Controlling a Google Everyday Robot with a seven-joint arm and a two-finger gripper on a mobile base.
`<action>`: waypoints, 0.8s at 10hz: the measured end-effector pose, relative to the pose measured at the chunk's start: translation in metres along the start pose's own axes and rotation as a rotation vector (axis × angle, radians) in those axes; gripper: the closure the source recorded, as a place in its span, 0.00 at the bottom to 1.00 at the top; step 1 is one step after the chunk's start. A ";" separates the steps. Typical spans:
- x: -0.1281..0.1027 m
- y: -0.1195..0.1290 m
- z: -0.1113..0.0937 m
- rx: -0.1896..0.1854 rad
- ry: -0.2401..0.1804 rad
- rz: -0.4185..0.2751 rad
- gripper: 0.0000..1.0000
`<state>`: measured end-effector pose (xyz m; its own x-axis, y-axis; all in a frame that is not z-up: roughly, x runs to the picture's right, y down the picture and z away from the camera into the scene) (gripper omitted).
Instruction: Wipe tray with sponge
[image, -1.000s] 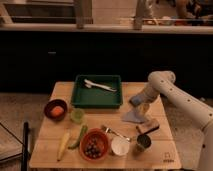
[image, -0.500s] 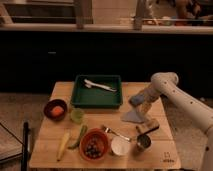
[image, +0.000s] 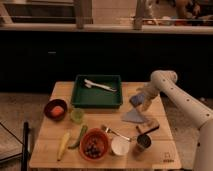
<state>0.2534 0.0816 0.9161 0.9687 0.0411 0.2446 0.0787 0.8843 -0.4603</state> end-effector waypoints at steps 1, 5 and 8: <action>0.002 -0.002 0.003 -0.009 0.001 -0.026 0.20; 0.000 -0.010 0.018 -0.044 0.000 -0.074 0.20; 0.004 -0.013 0.027 -0.056 -0.008 -0.070 0.20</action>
<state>0.2498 0.0825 0.9466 0.9585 -0.0161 0.2845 0.1595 0.8579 -0.4885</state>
